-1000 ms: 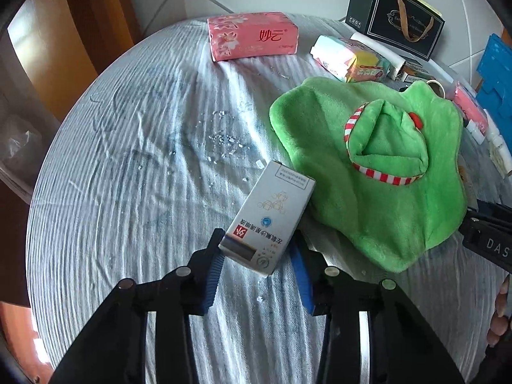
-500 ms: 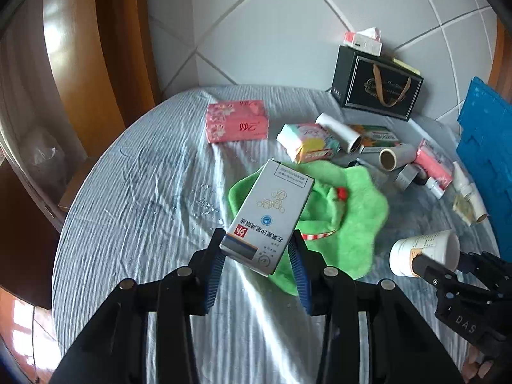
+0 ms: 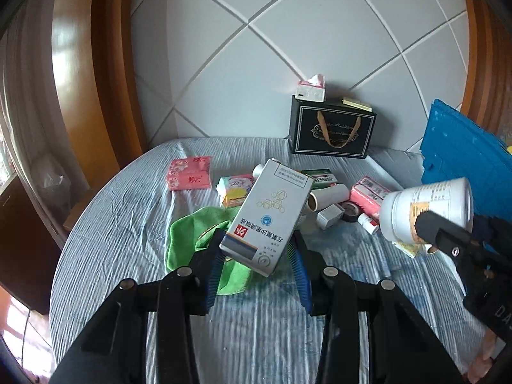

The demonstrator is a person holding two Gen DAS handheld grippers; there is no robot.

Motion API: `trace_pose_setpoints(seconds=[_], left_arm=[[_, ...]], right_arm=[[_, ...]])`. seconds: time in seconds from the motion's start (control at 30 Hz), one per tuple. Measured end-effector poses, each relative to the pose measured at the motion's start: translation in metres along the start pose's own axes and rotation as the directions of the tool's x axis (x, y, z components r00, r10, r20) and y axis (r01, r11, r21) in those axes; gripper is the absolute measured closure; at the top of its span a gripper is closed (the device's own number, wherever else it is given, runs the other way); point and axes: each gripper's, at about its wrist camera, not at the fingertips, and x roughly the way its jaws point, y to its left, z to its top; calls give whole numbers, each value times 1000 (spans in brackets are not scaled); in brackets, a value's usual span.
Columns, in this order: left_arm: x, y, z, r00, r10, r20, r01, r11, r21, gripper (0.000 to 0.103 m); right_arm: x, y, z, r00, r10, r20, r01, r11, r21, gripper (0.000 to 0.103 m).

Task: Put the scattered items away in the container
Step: 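Lift the box and bottle with both grippers and carry them over the bin, then lower the box and bottle into the bin and open both grippers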

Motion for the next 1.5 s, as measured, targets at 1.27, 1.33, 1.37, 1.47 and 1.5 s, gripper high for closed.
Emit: trace_pose_setpoints(seconds=[1.27,1.33,1.37,1.47,1.5], left_arm=[[-96,-495,115,886,-462,53,427,854,297,64],[-78,-529,111,901,-432,-51,425,851,308,64],[-70,-542,108,906,-413,-94,421,850,317,64],[-50,-569,97,912,-370,-176,409,854,323,64],[-43,-575,97,912,-362,-194,408,858,312,64]], right_arm=[[-291,-387,51,835,-510,204,488,860,152,57],[-285,-413,48,846,-507,166,486,861,151,57],[-280,-427,47,851,-503,153,481,862,156,57],[-269,-458,41,879,-466,106,442,877,191,57],[-264,-466,39,886,-454,93,431,880,198,57]])
